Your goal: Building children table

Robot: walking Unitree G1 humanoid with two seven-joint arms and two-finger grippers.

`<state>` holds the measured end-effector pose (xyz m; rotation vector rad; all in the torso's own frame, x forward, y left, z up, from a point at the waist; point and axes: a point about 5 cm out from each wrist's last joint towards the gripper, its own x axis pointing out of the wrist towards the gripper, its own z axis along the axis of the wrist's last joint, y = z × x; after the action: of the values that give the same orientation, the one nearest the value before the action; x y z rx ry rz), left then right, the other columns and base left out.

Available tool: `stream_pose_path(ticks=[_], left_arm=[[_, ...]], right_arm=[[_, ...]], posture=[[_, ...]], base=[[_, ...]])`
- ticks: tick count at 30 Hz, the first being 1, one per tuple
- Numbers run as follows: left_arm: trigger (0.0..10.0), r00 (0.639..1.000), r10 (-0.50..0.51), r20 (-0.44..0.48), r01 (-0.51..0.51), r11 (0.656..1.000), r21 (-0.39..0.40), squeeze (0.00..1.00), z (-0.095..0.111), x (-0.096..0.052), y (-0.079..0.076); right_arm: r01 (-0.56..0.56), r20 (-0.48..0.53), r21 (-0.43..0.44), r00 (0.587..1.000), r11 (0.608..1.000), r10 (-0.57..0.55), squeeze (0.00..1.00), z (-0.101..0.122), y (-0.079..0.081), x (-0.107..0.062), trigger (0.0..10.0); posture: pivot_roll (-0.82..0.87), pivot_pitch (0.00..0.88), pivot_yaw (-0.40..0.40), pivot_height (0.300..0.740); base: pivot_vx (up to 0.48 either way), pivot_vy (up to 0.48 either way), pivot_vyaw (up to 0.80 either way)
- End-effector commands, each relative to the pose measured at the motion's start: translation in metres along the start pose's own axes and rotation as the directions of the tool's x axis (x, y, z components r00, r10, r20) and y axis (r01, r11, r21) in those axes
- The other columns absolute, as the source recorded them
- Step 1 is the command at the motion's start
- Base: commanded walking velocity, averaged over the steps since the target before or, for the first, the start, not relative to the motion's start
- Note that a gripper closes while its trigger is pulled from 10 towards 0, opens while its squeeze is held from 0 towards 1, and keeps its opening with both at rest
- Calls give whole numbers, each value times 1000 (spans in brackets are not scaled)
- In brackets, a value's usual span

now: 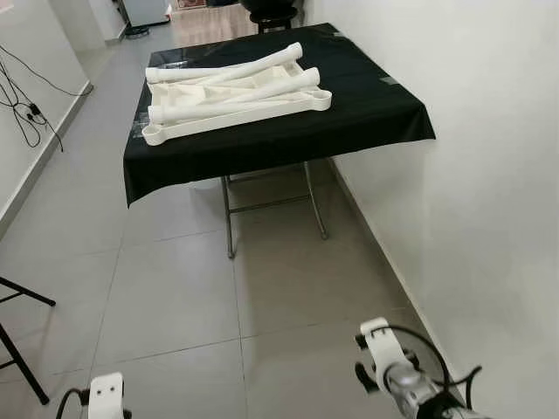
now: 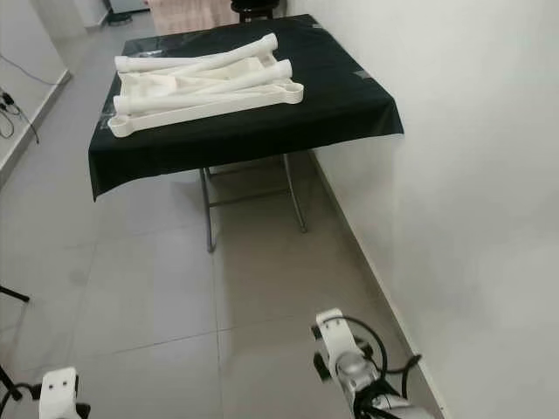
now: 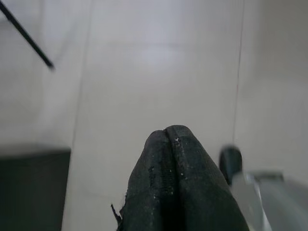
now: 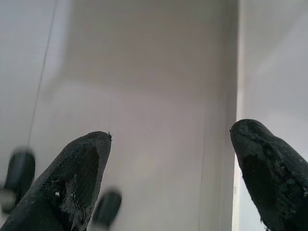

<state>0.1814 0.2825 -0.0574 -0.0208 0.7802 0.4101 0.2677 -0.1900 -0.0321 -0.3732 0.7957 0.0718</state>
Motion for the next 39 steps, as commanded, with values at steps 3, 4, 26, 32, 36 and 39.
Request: stream_pose_path(ticks=[3, 4, 26, 32, 36, 39], left_arm=[[10000, 924, 50, 379, -39, 999, -36, 0, 84, 2, 19], [10000, 924, 50, 379, -39, 999, -36, 0, 84, 2, 19], [10000, 547, -327, 771, 299, 936, 186, 0, 163, -73, -97], [10000, 601, -329, 729, 315, 935, 163, 0, 132, -90, -105], [10000, 623, -335, 707, 316, 934, 164, 0, 121, -94, -105], [10000, 643, -312, 699, 296, 943, 149, 0, 114, -97, -103]], right_arm=[[37, 306, 94, 950, 995, -64, 0, 89, -16, -2, 10000], [37, 306, 94, 950, 995, -64, 0, 89, -16, -2, 10000], [-197, 747, -37, 646, 980, 158, 0, 160, 14, -52, 10000], [-204, 740, -109, 637, 973, 216, 0, 140, 21, -60, 10000], [-216, 730, -112, 645, 970, 228, 0, 132, 17, -60, 10000], [-262, 711, -55, 667, 963, 222, 0, 129, 12, -57, 10000]], posture=[[-72, 0, 42, 740], [-72, 0, 42, 740], [-137, 0, 37, 740], [-132, 0, 26, 740], [-124, 0, 25, 740], [-124, 0, 26, 740]], base=[[0, 0, 0], [0, 0, 0], [0, 0, 0], [0, 0, 0], [0, 0, 0], [0, 0, 0]])
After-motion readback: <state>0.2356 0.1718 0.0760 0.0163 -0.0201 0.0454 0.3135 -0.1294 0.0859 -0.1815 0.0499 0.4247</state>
